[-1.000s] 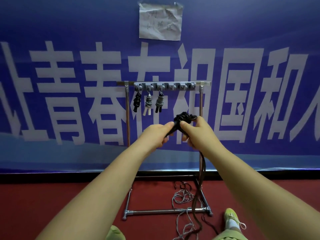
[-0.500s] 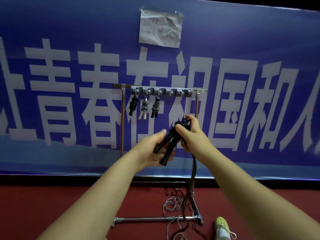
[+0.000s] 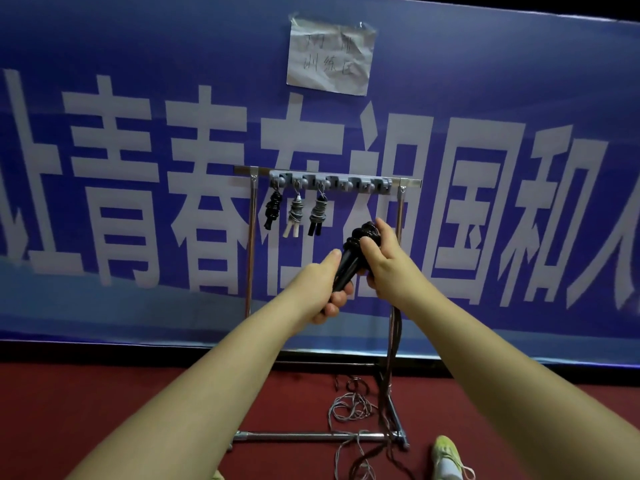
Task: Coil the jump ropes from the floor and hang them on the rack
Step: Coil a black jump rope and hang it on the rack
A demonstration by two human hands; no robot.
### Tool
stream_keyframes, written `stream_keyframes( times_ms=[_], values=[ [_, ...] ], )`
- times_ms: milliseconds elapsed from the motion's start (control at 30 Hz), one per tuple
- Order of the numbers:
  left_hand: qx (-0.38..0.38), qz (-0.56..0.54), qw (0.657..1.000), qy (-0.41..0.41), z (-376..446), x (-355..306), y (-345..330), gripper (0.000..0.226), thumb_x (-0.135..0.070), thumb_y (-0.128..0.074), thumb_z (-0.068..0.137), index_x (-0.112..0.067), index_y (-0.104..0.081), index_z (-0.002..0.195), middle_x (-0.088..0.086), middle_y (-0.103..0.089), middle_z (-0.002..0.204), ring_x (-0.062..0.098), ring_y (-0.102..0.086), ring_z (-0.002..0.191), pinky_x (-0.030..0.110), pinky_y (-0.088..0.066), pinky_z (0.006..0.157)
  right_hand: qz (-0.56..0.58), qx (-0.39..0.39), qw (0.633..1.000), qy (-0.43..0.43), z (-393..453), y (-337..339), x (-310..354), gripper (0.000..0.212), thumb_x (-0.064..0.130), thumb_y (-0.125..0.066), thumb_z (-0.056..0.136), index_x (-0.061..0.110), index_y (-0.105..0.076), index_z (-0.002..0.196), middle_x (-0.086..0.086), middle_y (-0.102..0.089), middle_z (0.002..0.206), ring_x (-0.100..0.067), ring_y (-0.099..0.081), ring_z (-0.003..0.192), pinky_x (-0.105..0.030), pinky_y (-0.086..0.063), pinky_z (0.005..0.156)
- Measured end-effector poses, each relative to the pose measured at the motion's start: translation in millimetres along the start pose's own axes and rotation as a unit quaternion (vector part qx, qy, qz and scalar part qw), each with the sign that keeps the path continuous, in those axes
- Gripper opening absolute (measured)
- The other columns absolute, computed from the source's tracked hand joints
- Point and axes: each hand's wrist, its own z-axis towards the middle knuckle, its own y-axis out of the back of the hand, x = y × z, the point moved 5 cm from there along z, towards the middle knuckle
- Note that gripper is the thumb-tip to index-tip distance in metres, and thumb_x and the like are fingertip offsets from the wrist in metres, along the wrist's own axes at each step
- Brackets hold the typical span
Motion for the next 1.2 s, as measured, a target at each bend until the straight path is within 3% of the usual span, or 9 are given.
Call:
stream_keyframes(
  times_ms=[133, 233, 333, 567, 700, 800, 933, 1067, 1200],
  values=[
    [-0.063, 0.127, 0.988, -0.066, 1.5, -7.9, 7.6, 0.051, -0.045, -0.024, 0.102, -0.01, -0.059, 0.088, -0.003, -0.049, 0.057, 0.011, -0.045, 0.05, 0.025, -0.041, 0.053, 0.013, 0.005, 0.999, -0.049, 0.1, 1.0, -7.6, 0.067, 0.043, -0.039, 0.1, 0.023, -0.004, 0.153, -0.004, -0.061, 0.075, -0.015, -0.046, 0.055, -0.029, -0.038, 0.049],
    [-0.1, 0.308, 0.941, -0.101, 5.3, -7.7, 18.4, 0.042, -0.04, -0.022, 0.102, -0.015, -0.055, 0.098, 0.005, -0.057, 0.075, 0.025, -0.055, 0.073, 0.038, -0.046, 0.072, 0.024, 0.025, 0.993, -0.111, -4.2, 0.4, -19.0, 0.072, 0.047, -0.046, 0.097, 0.017, -0.01, 0.152, -0.005, -0.065, 0.071, -0.014, -0.047, 0.048, -0.028, -0.039, 0.044],
    [-0.128, 0.414, 0.895, -0.106, 6.9, -3.4, 23.6, 0.051, -0.053, -0.023, 0.098, -0.015, -0.056, 0.09, 0.004, -0.057, 0.076, 0.025, -0.056, 0.075, 0.039, -0.046, 0.069, 0.069, 0.047, 0.988, -0.132, -9.9, -2.3, -21.1, 0.066, 0.041, -0.048, 0.098, 0.018, -0.013, 0.15, -0.007, -0.07, 0.078, -0.015, -0.055, 0.053, -0.028, -0.042, 0.048],
    [-0.145, 0.464, 0.863, -0.138, 2.3, -13.2, 14.2, 0.04, -0.058, -0.035, 0.094, -0.021, -0.05, 0.094, 0.0, -0.057, 0.079, 0.018, -0.055, 0.072, 0.036, -0.045, 0.065, 0.1, 0.027, 0.988, -0.113, -15.0, 2.9, -6.5, 0.042, 0.046, -0.052, 0.094, 0.016, -0.041, 0.121, -0.01, -0.071, 0.092, -0.016, -0.062, 0.061, -0.027, -0.049, 0.051],
    [-0.026, 0.386, 0.918, -0.082, 2.1, -9.9, 7.3, 0.03, -0.049, -0.053, 0.09, -0.022, -0.05, 0.104, 0.001, -0.062, 0.091, 0.013, -0.057, 0.074, 0.029, -0.045, 0.064, 0.046, 0.007, 0.998, -0.051, -19.2, 6.4, -0.1, 0.025, 0.032, -0.046, 0.1, 0.028, -0.035, 0.122, -0.001, -0.066, 0.093, -0.02, -0.066, 0.072, -0.032, -0.056, 0.062],
    [0.128, 0.149, 0.98, -0.031, -5.2, -1.9, 2.5, 0.036, -0.039, -0.049, 0.095, -0.014, -0.054, 0.121, 0.007, -0.067, 0.098, 0.013, -0.066, 0.08, 0.037, -0.052, 0.081, 0.067, 0.02, 0.998, -0.008, -22.6, 8.8, 2.9, 0.028, 0.027, -0.043, 0.101, 0.035, -0.034, 0.126, 0.001, -0.065, 0.086, -0.012, -0.062, 0.066, -0.029, -0.052, 0.06],
    [0.267, -0.155, 0.951, 0.021, -13.2, 9.4, -2.0, 0.066, -0.059, -0.032, 0.086, -0.007, -0.064, 0.109, 0.011, -0.067, 0.092, 0.022, -0.066, 0.077, 0.039, -0.053, 0.077, 0.149, 0.04, 0.988, 0.026, -22.4, 10.6, 4.5, 0.019, 0.026, -0.043, 0.101, 0.038, -0.047, 0.115, 0.004, -0.067, 0.074, -0.009, -0.058, 0.062, -0.031, -0.044, 0.062],
    [0.283, -0.25, 0.925, 0.047, -16.1, 14.5, -15.5, 0.067, -0.066, -0.027, 0.084, -0.01, -0.063, 0.084, 0.0, -0.051, 0.063, 0.01, -0.041, 0.047, 0.028, -0.041, 0.057, 0.107, 0.042, 0.993, 0.041, -23.9, 11.2, 9.2, 0.026, 0.031, -0.04, 0.102, 0.032, -0.043, 0.128, 0.008, -0.064, 0.08, -0.007, -0.057, 0.062, -0.029, -0.044, 0.061],
    [0.215, -0.173, 0.96, 0.045, -11.6, 14.1, -14.4, 0.063, -0.065, -0.02, 0.092, -0.014, -0.055, 0.082, -0.004, -0.045, 0.057, 0.006, -0.026, 0.041, 0.025, -0.029, 0.05, 0.066, 0.026, 0.997, 0.036, -24.1, 14.8, 3.0, 0.023, 0.031, -0.041, 0.101, 0.026, -0.046, 0.123, 0.007, -0.064, 0.079, -0.01, -0.053, 0.057, -0.027, -0.041, 0.055]
  ],
)
